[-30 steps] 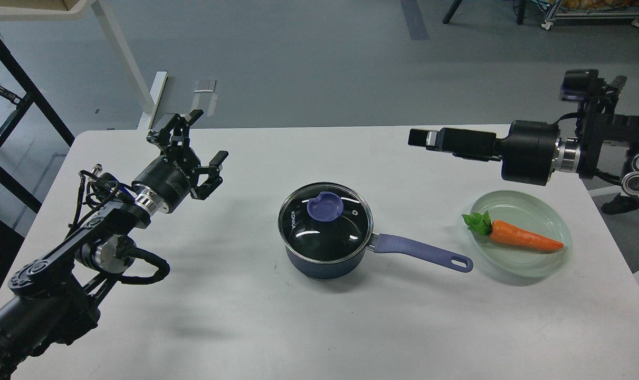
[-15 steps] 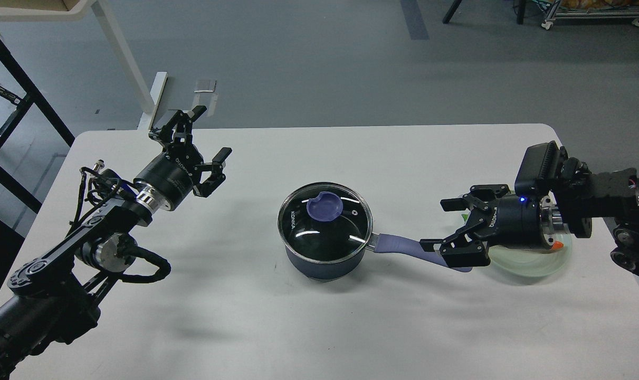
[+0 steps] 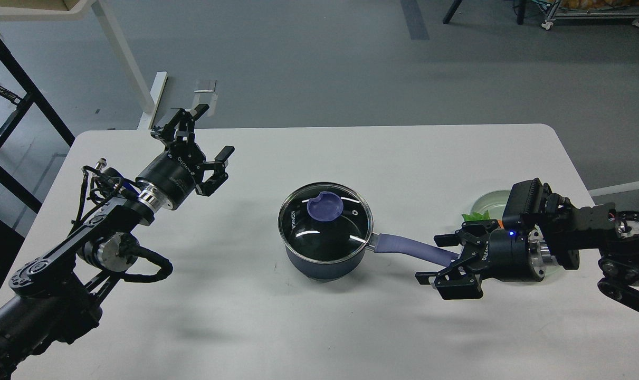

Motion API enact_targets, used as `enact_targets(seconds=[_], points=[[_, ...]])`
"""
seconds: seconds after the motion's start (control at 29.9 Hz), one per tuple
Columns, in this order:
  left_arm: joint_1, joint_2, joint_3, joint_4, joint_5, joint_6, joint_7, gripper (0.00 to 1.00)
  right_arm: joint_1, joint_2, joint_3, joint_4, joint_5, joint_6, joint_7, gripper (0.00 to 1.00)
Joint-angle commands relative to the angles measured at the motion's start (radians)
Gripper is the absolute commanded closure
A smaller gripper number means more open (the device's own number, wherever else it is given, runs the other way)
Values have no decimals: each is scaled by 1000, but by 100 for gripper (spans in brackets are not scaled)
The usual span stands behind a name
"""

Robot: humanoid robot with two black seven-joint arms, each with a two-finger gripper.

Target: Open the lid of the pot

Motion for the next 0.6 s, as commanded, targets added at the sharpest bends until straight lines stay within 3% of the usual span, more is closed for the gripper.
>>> enact_targets(seconds=[0.0,0.13,0.37,0.57], points=[[0,0,0,-6,0,2,0,1,12,34,-12,-29,-7,0,0,25],[2,3,0,-17,0,2,0,1,13,51,-15,-57,-61,0,0,40],[2,5,0,-20,0,3,0,1,17,64,-26,-68,-82,0,0,42],[2,5,0,-23,0,2,0,1,23,59,-26,-68,-87,0,0,57]])
